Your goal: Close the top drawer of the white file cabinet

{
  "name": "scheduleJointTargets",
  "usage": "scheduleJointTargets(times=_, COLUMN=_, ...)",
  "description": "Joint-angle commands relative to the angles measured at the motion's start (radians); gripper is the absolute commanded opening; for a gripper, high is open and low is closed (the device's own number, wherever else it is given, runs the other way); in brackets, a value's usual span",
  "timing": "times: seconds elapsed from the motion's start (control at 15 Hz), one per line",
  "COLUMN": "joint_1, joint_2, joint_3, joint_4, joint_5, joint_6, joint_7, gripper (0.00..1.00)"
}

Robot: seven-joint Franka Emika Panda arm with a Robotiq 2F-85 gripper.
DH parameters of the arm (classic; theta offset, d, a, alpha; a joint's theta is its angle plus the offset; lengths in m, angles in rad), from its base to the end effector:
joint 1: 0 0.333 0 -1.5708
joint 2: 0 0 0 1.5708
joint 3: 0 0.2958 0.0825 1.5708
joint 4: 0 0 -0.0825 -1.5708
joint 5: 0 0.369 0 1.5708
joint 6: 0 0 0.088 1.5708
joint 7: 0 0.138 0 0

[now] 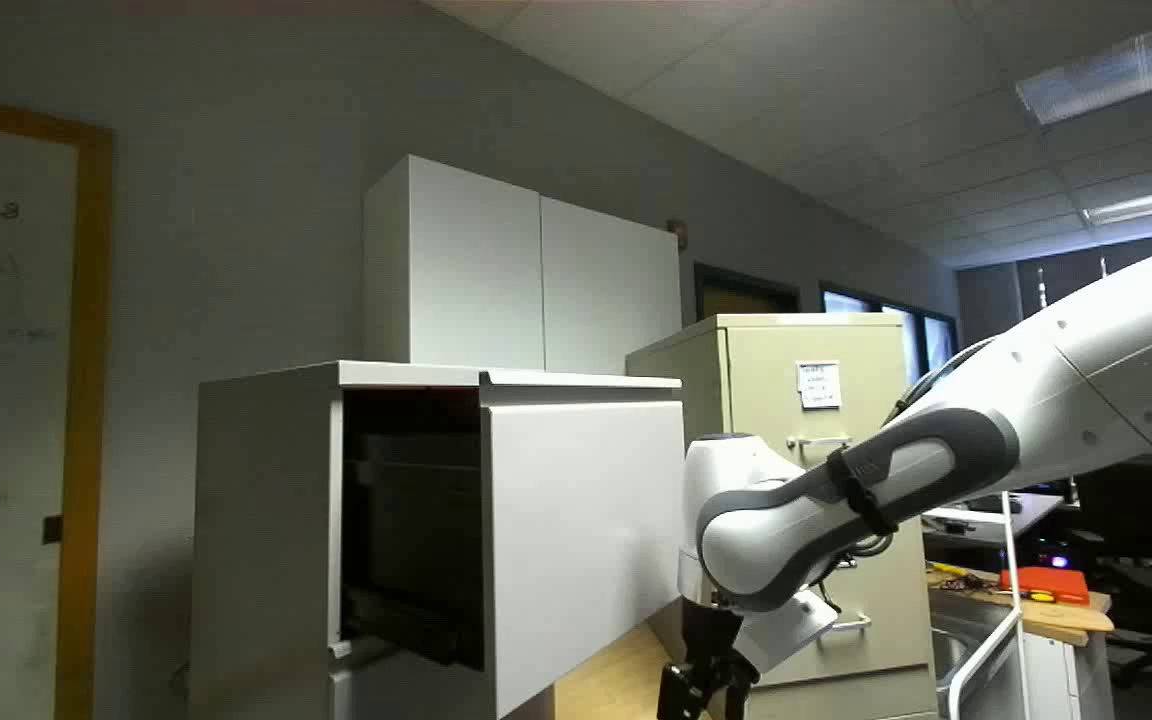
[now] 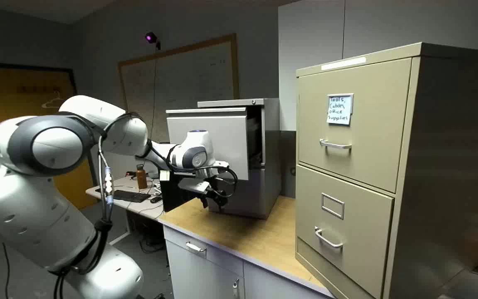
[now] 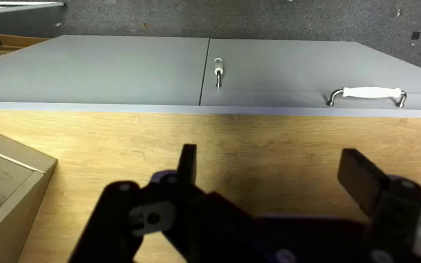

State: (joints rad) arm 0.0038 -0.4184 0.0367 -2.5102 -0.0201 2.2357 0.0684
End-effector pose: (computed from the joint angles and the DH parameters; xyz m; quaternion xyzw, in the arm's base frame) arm 0.4229 0.0157 0.4006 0.9973 -0.0093 0.0724 0.0120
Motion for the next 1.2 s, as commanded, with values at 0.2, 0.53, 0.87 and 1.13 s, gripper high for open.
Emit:
scheduleJointTargets(times=0.2, joint_1=0.001, joint_2=0.000, joint_3=-0.001, joint_4=0.003, joint_5=0.000, joint_6=-0.002, joint_7=0.000, gripper=1.00)
scheduleJointTargets(times=0.53, joint_1=0.001, joint_2=0.000, joint_3=-0.001, joint_4=0.003, joint_5=0.000, joint_6=-0.002, joint_7=0.000, gripper=1.00)
scheduleJointTargets(times=0.87, joint_1=0.002, joint_2=0.001, joint_3=-0.002, joint_4=0.007, joint_5=0.000, joint_6=0.025, joint_7=-0.002, gripper=1.00)
scheduleJointTargets(times=1.13, joint_1=0.004, joint_2=-0.022, joint_3=0.005, joint_4=0.017, joint_5=-0.009, joint_6=0.056, joint_7=-0.004, gripper=1.00)
